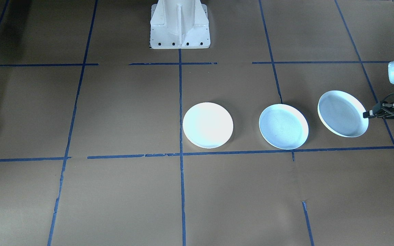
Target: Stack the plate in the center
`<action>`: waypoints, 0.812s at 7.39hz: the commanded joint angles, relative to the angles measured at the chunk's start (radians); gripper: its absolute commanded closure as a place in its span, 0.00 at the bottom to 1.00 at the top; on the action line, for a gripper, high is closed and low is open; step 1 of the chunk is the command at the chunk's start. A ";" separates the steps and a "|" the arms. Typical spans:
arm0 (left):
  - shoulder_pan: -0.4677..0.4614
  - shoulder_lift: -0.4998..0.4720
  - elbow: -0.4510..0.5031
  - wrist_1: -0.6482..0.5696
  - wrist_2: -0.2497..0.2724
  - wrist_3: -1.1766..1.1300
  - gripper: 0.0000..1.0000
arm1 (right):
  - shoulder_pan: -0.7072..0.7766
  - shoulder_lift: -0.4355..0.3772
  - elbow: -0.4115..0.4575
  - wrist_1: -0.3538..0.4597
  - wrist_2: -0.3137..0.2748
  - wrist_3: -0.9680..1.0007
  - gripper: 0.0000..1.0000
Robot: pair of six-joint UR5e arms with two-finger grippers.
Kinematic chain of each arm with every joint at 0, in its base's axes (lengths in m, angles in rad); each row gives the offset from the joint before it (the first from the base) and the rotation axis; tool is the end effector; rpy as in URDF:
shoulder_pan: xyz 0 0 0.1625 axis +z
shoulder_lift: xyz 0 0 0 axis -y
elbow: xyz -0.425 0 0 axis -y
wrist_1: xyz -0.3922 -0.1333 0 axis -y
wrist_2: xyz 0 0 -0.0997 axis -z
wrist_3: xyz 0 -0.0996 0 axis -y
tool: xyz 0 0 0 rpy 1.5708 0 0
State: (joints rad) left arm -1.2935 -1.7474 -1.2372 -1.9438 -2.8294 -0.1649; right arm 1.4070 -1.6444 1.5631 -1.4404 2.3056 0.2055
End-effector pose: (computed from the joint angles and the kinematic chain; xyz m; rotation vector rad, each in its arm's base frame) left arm 0.1179 -0.5549 0.6507 -0.0929 1.2661 0.2328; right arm -0.0098 -0.4675 0.6871 -0.0888 -0.7308 0.0218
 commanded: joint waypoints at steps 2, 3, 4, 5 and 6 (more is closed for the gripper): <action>0.077 -0.018 -0.065 0.006 -0.012 -0.112 1.00 | 0.000 0.000 0.000 0.000 0.000 0.000 0.00; 0.109 -0.055 -0.065 0.005 0.008 -0.157 1.00 | 0.000 0.000 0.000 0.000 0.000 0.000 0.00; 0.132 -0.082 -0.061 0.005 0.021 -0.218 1.00 | 0.000 0.000 0.000 0.000 0.000 0.000 0.00; 0.163 -0.099 -0.050 0.005 0.066 -0.232 1.00 | 0.000 0.000 0.000 0.000 0.000 0.000 0.00; 0.172 -0.150 0.005 0.005 0.068 -0.248 1.00 | 0.000 0.000 0.000 0.000 0.000 0.000 0.00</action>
State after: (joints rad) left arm -1.1430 -1.8488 -1.2772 -1.9389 -2.7795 -0.3866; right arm 1.4067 -1.6444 1.5632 -1.4404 2.3056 0.2055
